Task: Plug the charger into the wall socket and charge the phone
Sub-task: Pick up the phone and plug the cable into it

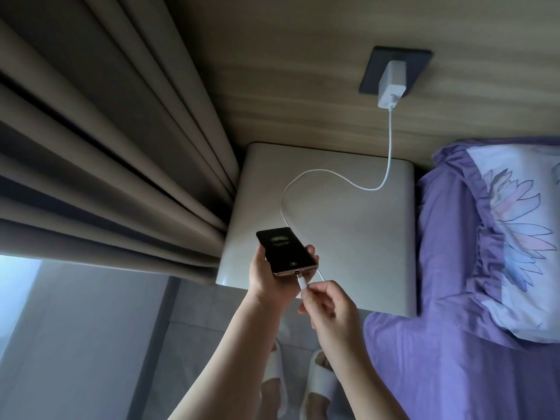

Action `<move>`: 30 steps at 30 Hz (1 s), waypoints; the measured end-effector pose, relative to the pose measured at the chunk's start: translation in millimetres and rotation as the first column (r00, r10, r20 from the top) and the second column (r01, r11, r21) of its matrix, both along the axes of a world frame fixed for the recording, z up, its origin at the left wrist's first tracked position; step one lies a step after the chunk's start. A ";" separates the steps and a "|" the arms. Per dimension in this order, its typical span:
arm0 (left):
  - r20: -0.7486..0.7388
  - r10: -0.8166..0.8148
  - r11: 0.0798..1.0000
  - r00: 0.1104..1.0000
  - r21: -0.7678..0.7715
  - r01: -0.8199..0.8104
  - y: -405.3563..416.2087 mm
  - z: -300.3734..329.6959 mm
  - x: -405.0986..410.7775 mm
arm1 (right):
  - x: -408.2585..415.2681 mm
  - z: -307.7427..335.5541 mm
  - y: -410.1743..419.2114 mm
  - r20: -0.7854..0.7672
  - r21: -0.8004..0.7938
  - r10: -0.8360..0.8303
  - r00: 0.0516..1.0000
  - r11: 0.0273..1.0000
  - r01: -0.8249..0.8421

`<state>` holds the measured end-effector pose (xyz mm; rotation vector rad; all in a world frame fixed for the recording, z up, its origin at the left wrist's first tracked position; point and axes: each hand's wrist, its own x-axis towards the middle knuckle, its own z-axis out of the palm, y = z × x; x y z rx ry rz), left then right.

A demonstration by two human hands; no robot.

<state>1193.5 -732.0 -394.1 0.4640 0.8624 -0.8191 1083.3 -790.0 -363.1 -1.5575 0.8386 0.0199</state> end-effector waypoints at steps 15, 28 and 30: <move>0.137 -0.066 0.998 0.988 -0.009 0.068 -3.0 0.1 -4.9 | 2.2 10.1 3.1 -0.150 0.343 -0.211 0.966 0.905 0.251; 0.327 -0.164 0.985 0.931 0.099 0.139 -0.9 -3.6 -10.2 | 10.1 9.2 3.3 -0.173 0.415 -0.243 0.954 0.861 0.295; 0.339 -0.179 0.982 0.924 0.113 0.149 -1.5 -1.0 -8.2 | 11.4 8.9 3.4 -0.151 0.416 -0.237 0.960 0.865 0.279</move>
